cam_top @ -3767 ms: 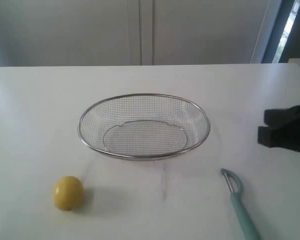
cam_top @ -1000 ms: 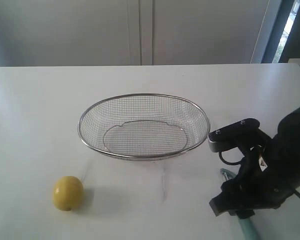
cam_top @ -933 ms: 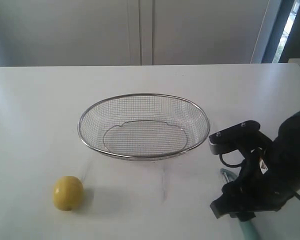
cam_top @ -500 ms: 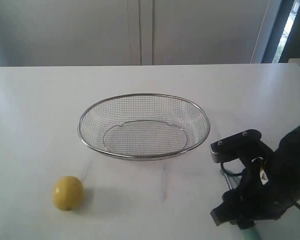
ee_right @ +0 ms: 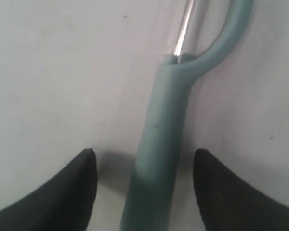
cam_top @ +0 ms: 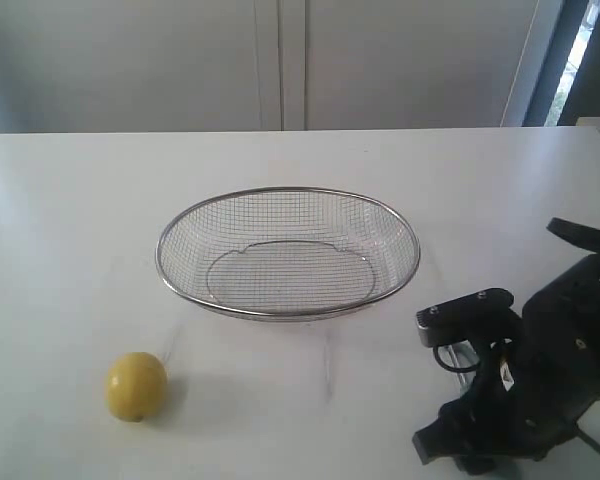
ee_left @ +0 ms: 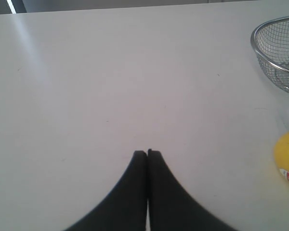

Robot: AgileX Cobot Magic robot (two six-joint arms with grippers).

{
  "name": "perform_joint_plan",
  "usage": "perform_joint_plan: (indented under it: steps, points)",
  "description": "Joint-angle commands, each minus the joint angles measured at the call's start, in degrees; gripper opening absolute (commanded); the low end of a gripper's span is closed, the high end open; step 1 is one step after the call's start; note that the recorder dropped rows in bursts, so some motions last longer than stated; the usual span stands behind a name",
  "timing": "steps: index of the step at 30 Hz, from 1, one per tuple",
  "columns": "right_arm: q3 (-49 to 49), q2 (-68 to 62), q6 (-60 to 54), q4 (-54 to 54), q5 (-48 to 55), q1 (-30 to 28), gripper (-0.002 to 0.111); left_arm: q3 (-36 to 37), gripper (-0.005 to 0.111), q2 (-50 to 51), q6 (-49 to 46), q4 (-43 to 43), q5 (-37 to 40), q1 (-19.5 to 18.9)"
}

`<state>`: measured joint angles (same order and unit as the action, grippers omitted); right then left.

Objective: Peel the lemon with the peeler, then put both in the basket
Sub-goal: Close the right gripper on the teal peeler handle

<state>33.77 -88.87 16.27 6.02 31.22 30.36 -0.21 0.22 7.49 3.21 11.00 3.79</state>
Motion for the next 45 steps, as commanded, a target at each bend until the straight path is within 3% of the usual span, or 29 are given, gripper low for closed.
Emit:
perform_joint_plan:
  steps: [1, 14, 23, 39, 45]
  points:
    - [-0.2, -1.2, 0.6, 0.4, -1.1, 0.3, 0.055, 0.2, 0.000, -0.2, 0.1, 0.3, -0.2, -0.3]
    - [-0.2, -4.1, 0.9, -1.1, -1.1, 0.3, 0.043, 0.2, 0.000, -0.2, 0.1, 0.3, -0.2, -0.3]
    - [-0.2, -5.2, 0.9, -1.3, 0.2, 0.3, 0.000, 0.2, 0.000, -0.2, 0.1, 0.3, -0.2, -0.3]
    - [1.8, 11.4, 0.7, -4.3, 7.4, 0.4, 0.000, 0.2, 0.000, -0.2, 0.1, 0.3, -0.2, -0.3]
    - [2.2, 17.6, -13.2, -14.9, 7.3, 0.4, 0.000, 0.2, 0.000, -0.2, 0.1, 0.3, -0.2, -0.3]
